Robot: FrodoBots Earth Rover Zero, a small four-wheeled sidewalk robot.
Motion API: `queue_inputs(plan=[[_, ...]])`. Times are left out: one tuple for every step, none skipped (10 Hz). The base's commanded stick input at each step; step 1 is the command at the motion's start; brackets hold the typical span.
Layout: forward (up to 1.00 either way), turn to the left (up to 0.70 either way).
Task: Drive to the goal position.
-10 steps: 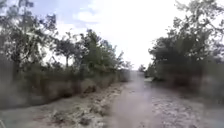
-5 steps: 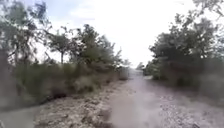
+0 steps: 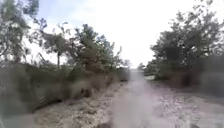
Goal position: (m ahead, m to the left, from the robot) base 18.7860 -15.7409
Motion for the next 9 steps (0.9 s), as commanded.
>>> queue_inputs(plan=[[0.69,-0.14],[0.69,-0.14],[0.69,-0.03],[0.69,0.01],[0.69,0.01],[0.69,0.01],[0.69,-0.09],[0.69,-0.12],[0.69,-0.13]])
